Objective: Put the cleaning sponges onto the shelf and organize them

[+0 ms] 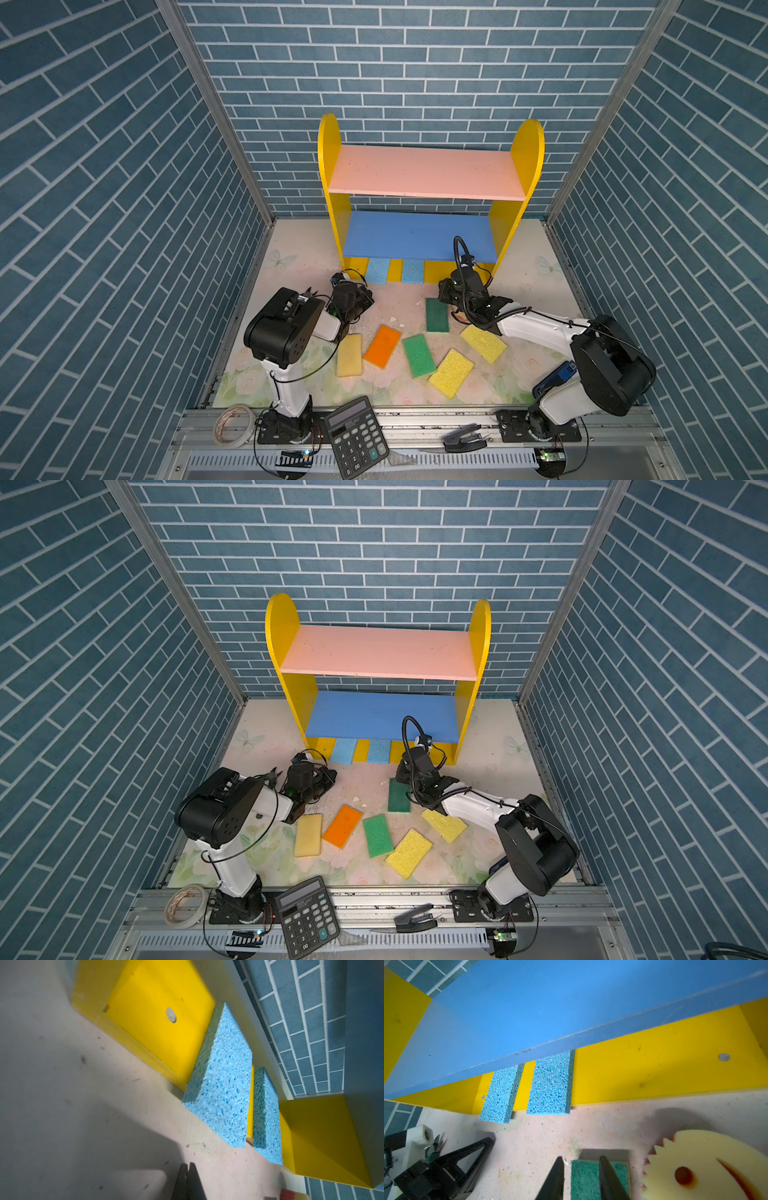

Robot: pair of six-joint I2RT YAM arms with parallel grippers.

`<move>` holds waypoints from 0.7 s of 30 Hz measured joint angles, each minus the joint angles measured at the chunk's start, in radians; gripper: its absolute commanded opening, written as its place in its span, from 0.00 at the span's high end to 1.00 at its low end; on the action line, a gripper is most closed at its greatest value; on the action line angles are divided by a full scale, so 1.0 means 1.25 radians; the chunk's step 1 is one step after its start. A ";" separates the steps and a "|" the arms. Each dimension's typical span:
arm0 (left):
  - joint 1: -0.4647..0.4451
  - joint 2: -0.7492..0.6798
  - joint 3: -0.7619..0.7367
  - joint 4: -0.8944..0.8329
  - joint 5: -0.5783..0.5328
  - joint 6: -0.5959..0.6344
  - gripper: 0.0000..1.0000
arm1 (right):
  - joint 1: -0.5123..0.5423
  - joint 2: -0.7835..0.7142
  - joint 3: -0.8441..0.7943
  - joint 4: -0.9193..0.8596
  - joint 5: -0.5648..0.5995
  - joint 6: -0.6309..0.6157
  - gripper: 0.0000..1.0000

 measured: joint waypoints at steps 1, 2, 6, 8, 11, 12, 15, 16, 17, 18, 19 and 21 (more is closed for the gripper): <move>0.000 0.010 0.007 0.011 0.001 -0.003 1.00 | 0.000 0.000 0.000 -0.005 0.000 -0.003 0.70; -0.001 0.020 0.013 0.025 0.002 -0.005 1.00 | 0.000 0.000 0.000 -0.008 0.000 -0.007 0.70; -0.001 0.055 0.027 0.088 0.002 -0.021 1.00 | 0.000 0.000 0.000 -0.018 0.000 -0.013 0.70; -0.001 0.071 0.028 0.121 0.001 -0.029 1.00 | -0.001 0.000 0.000 -0.022 0.000 -0.015 0.70; -0.002 0.099 0.040 0.172 -0.002 -0.038 1.00 | -0.001 0.001 0.000 -0.027 0.000 -0.016 0.71; -0.002 0.110 0.046 0.186 -0.002 -0.040 1.00 | -0.001 0.001 0.000 -0.029 -0.001 -0.016 0.71; -0.002 0.138 0.060 0.229 -0.003 -0.046 0.99 | -0.002 0.003 0.000 -0.032 -0.002 -0.016 0.71; -0.002 0.146 0.064 0.244 -0.004 -0.047 0.99 | -0.001 0.003 0.000 -0.034 -0.002 -0.016 0.71; -0.002 0.155 0.068 0.258 -0.005 -0.050 0.99 | -0.002 0.004 0.000 -0.036 -0.002 -0.016 0.71; -0.002 0.161 0.070 0.269 -0.005 -0.052 0.99 | -0.002 0.004 0.000 -0.038 -0.002 -0.017 0.71; -0.002 0.167 0.072 0.280 -0.006 -0.053 0.99 | -0.002 0.004 0.000 -0.040 -0.002 -0.020 0.71; -0.002 0.175 0.074 0.296 -0.008 -0.055 0.98 | -0.002 0.004 0.000 -0.045 -0.002 -0.025 0.71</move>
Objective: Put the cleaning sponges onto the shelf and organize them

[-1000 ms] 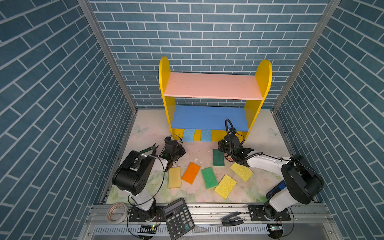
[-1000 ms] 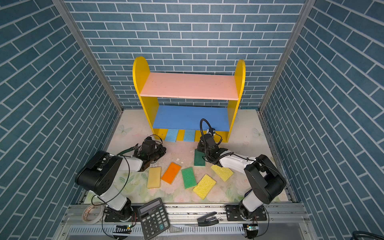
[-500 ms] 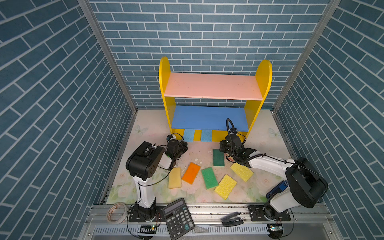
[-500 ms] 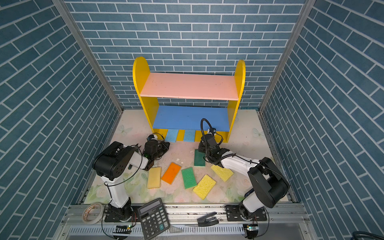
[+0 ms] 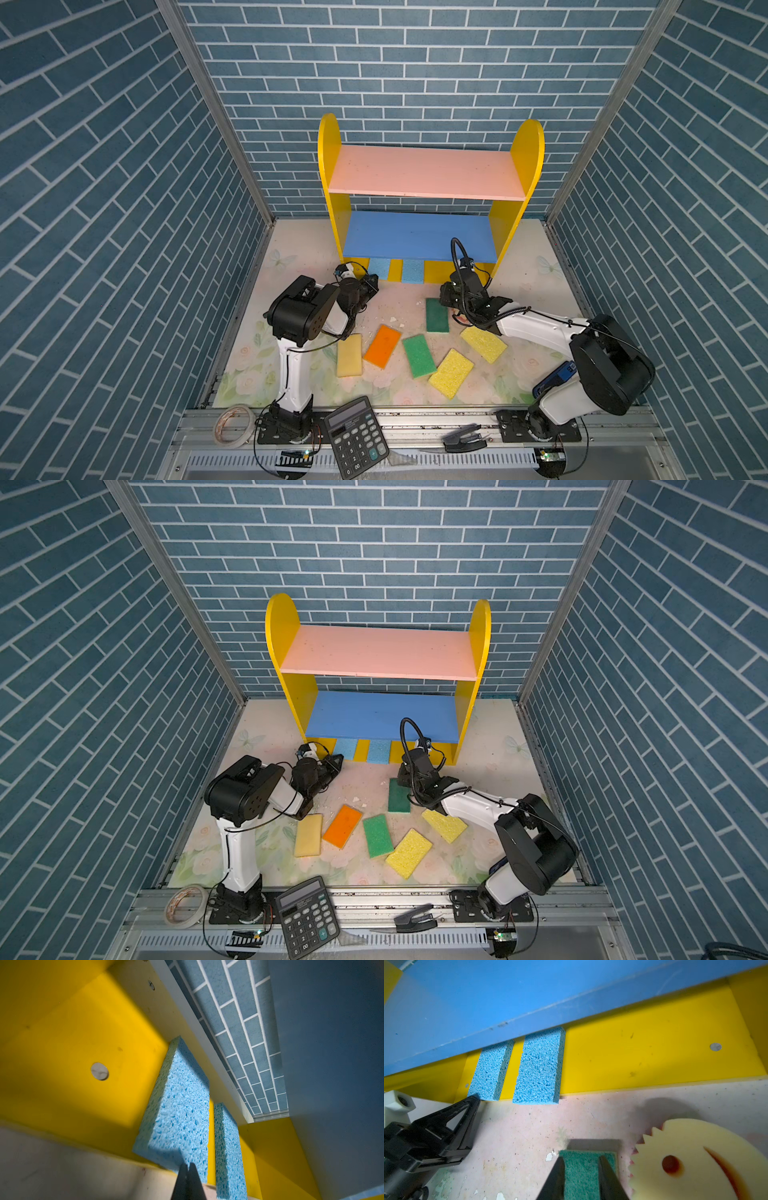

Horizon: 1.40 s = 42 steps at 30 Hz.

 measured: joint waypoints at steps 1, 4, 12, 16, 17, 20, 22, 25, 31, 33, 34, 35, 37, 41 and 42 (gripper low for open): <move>0.000 0.003 0.000 0.007 0.000 0.000 0.98 | 0.000 0.000 0.000 -0.002 0.000 -0.003 0.71; 0.000 0.006 0.000 0.016 -0.001 0.000 0.98 | 0.000 0.000 0.000 -0.005 0.000 -0.006 0.71; -0.003 0.007 0.000 0.016 -0.002 0.000 0.98 | 0.000 0.015 0.000 -0.009 0.000 -0.009 0.71; -0.007 0.007 0.002 0.014 -0.007 0.002 0.98 | 0.000 0.020 0.001 -0.015 0.000 -0.010 0.71; -0.008 0.008 0.004 0.014 -0.009 0.003 0.98 | 0.000 0.021 0.001 -0.016 0.000 -0.010 0.71; -0.016 0.020 0.023 0.014 -0.009 0.002 0.98 | 0.000 0.023 0.001 -0.022 0.000 -0.011 0.71; -0.024 0.027 0.037 0.008 -0.008 0.002 0.98 | 0.000 0.024 0.001 -0.022 0.000 -0.011 0.71; -0.032 0.030 0.050 -0.004 -0.008 0.003 0.98 | 0.000 0.024 0.001 -0.023 0.000 -0.012 0.71; -0.034 0.028 0.053 -0.014 -0.007 0.004 0.98 | 0.000 0.024 0.001 -0.024 0.000 -0.012 0.71; -0.035 0.027 0.051 -0.016 -0.007 0.004 0.98 | 0.000 0.024 0.001 -0.023 0.000 -0.012 0.71; -0.035 0.025 0.049 -0.018 -0.006 0.004 0.98 | 0.000 0.024 0.001 -0.023 0.000 -0.012 0.71; -0.036 0.020 0.045 -0.021 -0.006 0.004 0.97 | 0.000 0.024 0.001 -0.023 -0.001 -0.012 0.71; -0.037 0.007 0.036 -0.036 -0.002 0.004 0.97 | 0.000 0.024 0.001 -0.023 -0.004 -0.017 0.74; -0.048 -0.063 0.008 -0.135 0.012 0.020 0.96 | 0.000 0.024 0.002 -0.018 -0.025 -0.046 0.92; -0.051 -0.084 0.003 -0.157 0.016 0.025 0.95 | 0.000 0.024 0.002 -0.017 -0.030 -0.054 0.96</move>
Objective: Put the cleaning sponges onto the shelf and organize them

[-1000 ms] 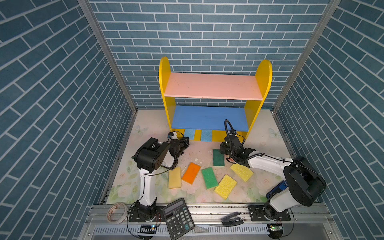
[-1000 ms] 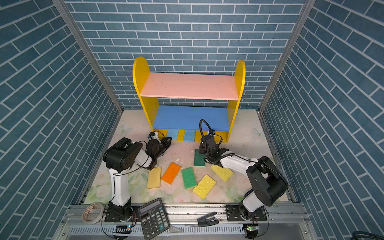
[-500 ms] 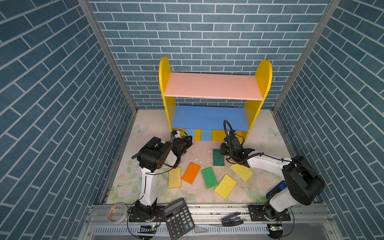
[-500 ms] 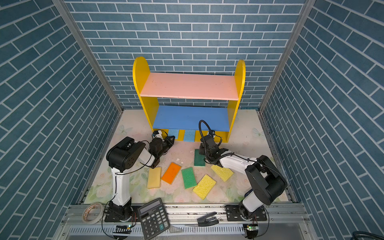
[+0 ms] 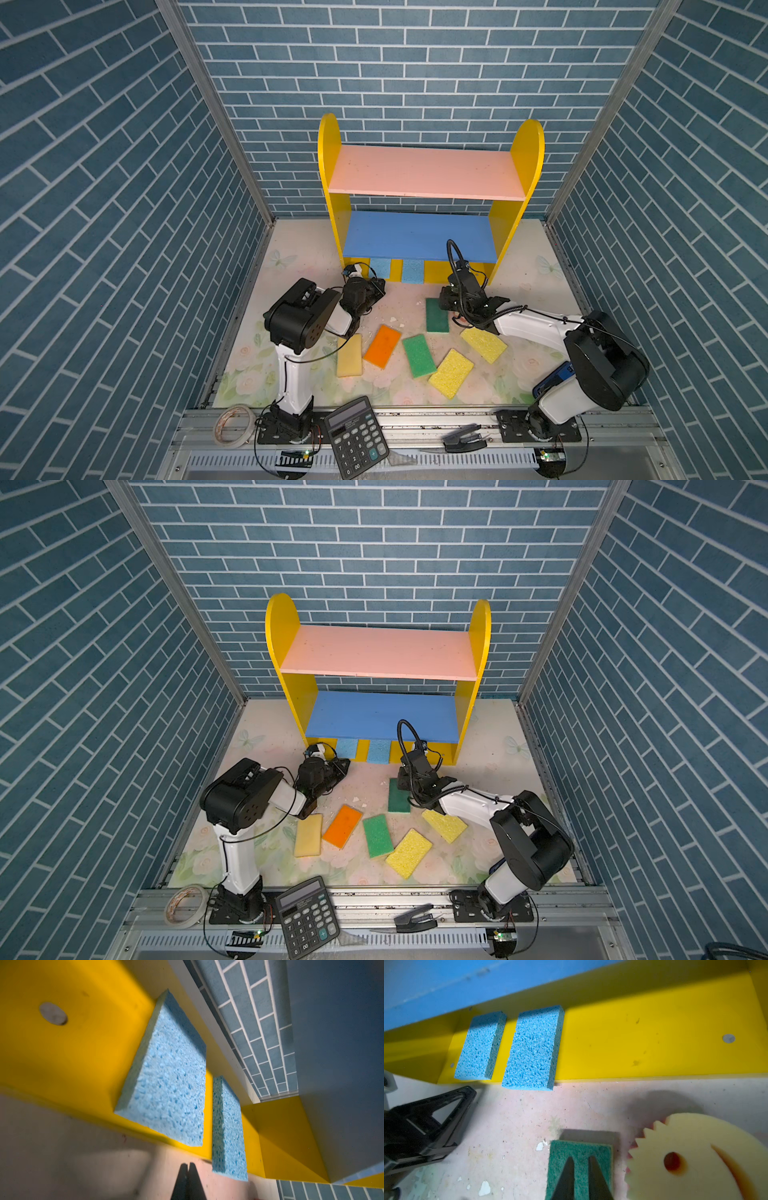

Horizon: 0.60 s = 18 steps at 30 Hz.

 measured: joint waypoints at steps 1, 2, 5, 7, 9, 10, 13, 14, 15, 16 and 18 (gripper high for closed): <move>-0.005 -0.034 -0.005 -0.029 0.005 0.007 0.95 | 0.000 0.000 0.001 0.000 -0.005 -0.005 0.99; -0.009 -0.068 -0.009 -0.052 0.008 0.013 0.95 | 0.002 0.000 0.004 -0.002 -0.009 -0.013 1.00; -0.015 -0.187 -0.020 -0.122 0.013 0.034 0.95 | 0.014 0.002 0.024 -0.012 -0.010 -0.033 1.00; -0.015 -0.271 -0.035 -0.171 0.010 0.052 0.95 | 0.031 0.010 0.049 -0.018 -0.007 -0.050 1.00; -0.015 -0.359 -0.059 -0.228 -0.002 0.070 0.94 | 0.057 0.022 0.078 -0.019 -0.007 -0.070 1.00; -0.015 -0.409 -0.073 -0.269 -0.013 0.081 0.94 | 0.069 0.030 0.091 -0.019 -0.009 -0.079 1.00; -0.015 -0.558 -0.108 -0.420 -0.061 0.111 0.91 | 0.094 0.054 0.116 -0.019 -0.017 -0.090 1.00; -0.015 -0.605 -0.114 -0.469 -0.080 0.121 0.90 | 0.097 0.063 0.122 -0.019 -0.019 -0.091 1.00; -0.015 -0.657 -0.119 -0.525 -0.101 0.133 0.88 | 0.099 0.075 0.127 -0.018 -0.021 -0.093 1.00; -0.015 -0.709 -0.123 -0.578 -0.124 0.146 0.88 | 0.099 0.090 0.132 -0.018 -0.024 -0.093 1.00; -0.014 -0.804 -0.125 -0.669 -0.168 0.171 0.86 | 0.099 0.116 0.135 -0.014 -0.031 -0.095 1.00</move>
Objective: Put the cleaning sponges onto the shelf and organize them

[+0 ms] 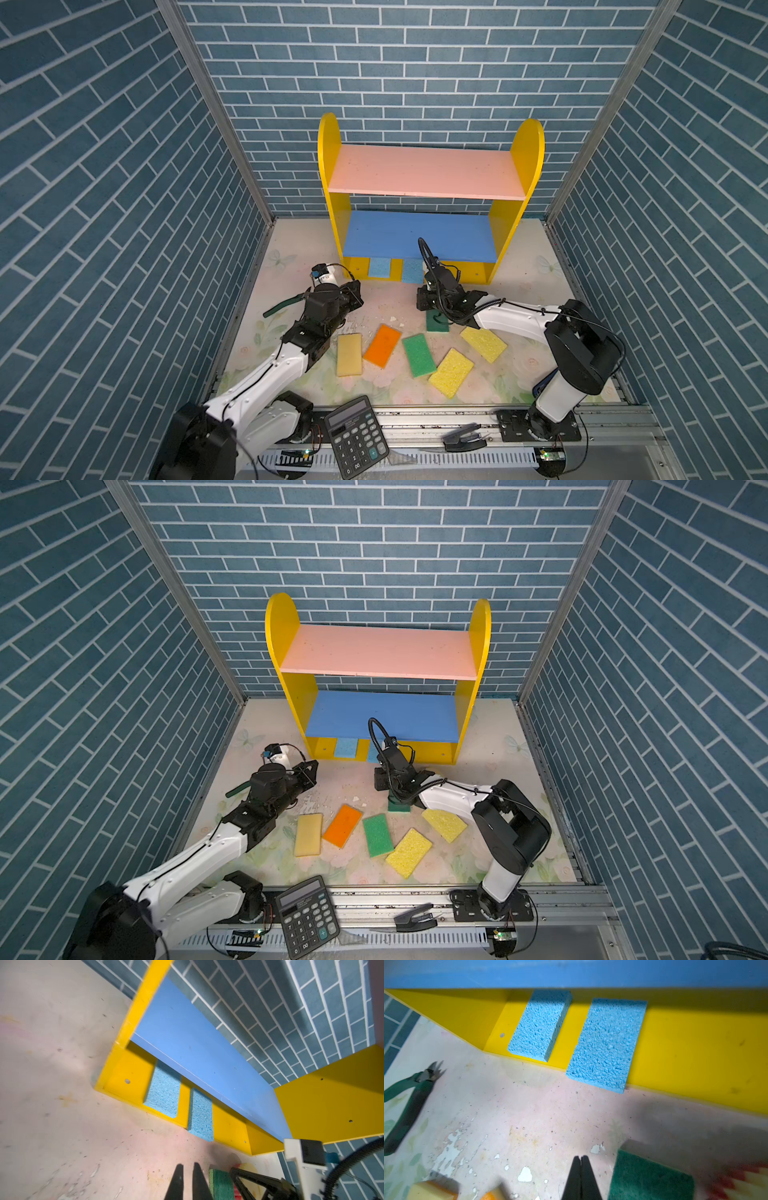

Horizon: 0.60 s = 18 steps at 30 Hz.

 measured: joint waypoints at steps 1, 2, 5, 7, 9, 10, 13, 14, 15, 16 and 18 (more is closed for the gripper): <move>0.000 -0.042 0.000 -0.042 -0.023 0.011 0.85 | 0.000 0.013 0.000 0.001 -0.002 0.000 1.00; 0.001 -0.073 0.000 -0.075 -0.042 0.019 0.85 | 0.000 0.024 0.000 0.005 -0.005 0.002 1.00; 0.004 -0.141 -0.011 -0.158 -0.086 0.037 0.85 | -0.002 0.058 0.001 0.019 -0.011 0.015 1.00; 0.005 -0.161 -0.029 -0.199 -0.105 0.039 0.85 | -0.004 0.082 0.002 0.036 -0.017 0.027 1.00; 0.005 -0.159 -0.044 -0.228 -0.113 0.039 0.85 | -0.007 0.105 0.007 0.051 -0.021 0.042 1.00; 0.005 -0.153 -0.050 -0.242 -0.115 0.038 0.84 | -0.008 0.117 0.012 0.059 -0.023 0.049 1.00; 0.005 -0.135 -0.059 -0.262 -0.114 0.038 0.84 | -0.013 0.144 0.019 0.084 -0.025 0.064 1.00; 0.005 -0.131 -0.059 -0.266 -0.114 0.038 0.84 | -0.015 0.154 0.021 0.094 -0.025 0.069 1.00; 0.005 -0.128 -0.059 -0.267 -0.114 0.038 0.84 | -0.018 0.163 0.024 0.103 -0.026 0.072 1.00; 0.005 -0.127 -0.059 -0.267 -0.114 0.038 0.84 | -0.021 0.174 0.027 0.115 -0.027 0.076 1.00; 0.005 -0.127 -0.059 -0.268 -0.114 0.038 0.84 | -0.027 0.193 0.028 0.146 -0.027 0.077 1.00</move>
